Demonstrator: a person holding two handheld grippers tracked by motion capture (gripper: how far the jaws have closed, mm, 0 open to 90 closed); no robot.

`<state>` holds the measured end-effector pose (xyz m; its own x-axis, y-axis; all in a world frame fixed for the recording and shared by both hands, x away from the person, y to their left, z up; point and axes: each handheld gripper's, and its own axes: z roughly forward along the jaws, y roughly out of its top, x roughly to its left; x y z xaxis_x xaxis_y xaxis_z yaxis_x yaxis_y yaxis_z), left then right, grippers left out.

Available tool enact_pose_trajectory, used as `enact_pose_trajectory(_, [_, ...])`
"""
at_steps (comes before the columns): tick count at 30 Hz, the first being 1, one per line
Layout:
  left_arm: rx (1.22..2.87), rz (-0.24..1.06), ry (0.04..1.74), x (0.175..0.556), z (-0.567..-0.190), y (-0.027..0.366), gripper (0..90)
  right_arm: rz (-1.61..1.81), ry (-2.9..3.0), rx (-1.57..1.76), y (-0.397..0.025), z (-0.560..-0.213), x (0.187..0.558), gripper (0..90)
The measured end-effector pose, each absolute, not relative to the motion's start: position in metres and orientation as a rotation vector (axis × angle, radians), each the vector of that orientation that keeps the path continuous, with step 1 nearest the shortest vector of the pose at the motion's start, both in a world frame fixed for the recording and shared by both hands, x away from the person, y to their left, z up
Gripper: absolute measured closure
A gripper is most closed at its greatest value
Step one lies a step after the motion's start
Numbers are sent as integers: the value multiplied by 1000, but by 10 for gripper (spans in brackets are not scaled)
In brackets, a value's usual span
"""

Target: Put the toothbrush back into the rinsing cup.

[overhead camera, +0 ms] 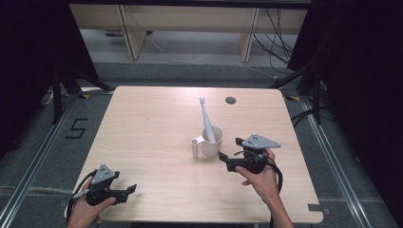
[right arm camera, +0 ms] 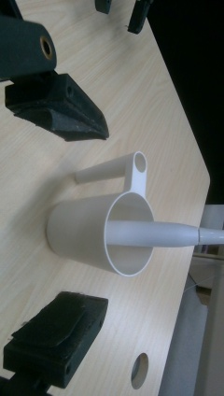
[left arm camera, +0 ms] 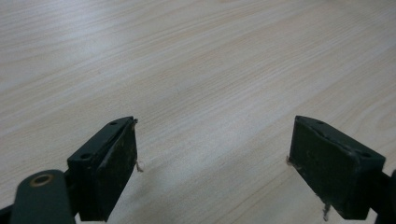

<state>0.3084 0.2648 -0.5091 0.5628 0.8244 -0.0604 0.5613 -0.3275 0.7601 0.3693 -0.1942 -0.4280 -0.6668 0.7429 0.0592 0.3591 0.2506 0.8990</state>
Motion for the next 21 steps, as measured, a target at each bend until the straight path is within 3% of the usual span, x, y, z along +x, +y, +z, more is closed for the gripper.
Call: enact_pose_trajectory(21, [2022,439,1116,308,-509,264,148,1362,2202,1042,-206,-447,347,164])
